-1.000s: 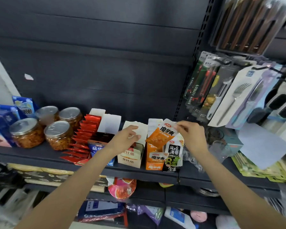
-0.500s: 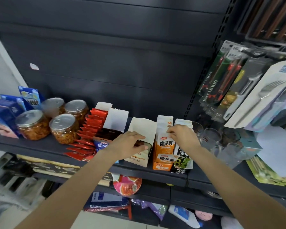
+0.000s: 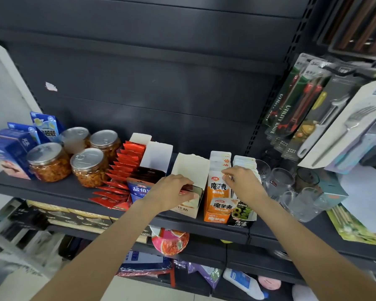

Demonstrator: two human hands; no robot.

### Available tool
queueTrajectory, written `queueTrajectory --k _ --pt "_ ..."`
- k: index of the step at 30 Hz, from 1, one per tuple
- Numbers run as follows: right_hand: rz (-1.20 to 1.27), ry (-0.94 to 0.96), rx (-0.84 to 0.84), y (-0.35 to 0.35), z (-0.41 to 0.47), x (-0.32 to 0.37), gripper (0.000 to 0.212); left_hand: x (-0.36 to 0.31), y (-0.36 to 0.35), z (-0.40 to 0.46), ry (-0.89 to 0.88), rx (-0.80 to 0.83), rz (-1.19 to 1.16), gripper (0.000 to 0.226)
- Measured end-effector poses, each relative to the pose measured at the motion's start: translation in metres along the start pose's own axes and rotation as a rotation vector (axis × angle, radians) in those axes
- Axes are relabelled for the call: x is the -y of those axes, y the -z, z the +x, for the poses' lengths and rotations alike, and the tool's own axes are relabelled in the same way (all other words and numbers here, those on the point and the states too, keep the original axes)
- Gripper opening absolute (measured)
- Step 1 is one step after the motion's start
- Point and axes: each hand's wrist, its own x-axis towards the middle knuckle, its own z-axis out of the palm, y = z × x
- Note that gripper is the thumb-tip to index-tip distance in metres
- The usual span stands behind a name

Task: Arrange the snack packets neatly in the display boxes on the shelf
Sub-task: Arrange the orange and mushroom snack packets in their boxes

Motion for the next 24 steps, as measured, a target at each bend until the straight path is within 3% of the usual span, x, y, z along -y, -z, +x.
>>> queueTrajectory --k 5,7,9,11,20,24 --pt "0.094 0.044 0.115 0.007 -0.031 0.003 0.031 -0.005 0.001 0.002 0.026 0.004 -0.020 0.044" --pt "0.025 0.018 0.211 0.005 -0.036 0.004 0.038 -0.005 0.000 0.002 0.032 0.011 -0.023 0.044" --pt "-0.089 0.007 0.236 0.003 -0.039 0.008 0.032 -0.004 -0.002 0.002 0.041 0.011 -0.026 0.044" --pt "-0.143 0.028 0.187 0.003 -0.039 0.011 0.019 -0.005 -0.003 0.002 0.045 0.008 -0.042 0.044" --pt "0.050 0.035 -0.114 0.053 -0.044 0.015 0.018 -0.006 0.009 0.004 0.068 -0.047 -0.019 0.053" --pt "0.187 0.051 -0.262 0.074 -0.046 0.021 0.013 -0.019 0.020 0.004 0.038 -0.090 -0.280 0.042"
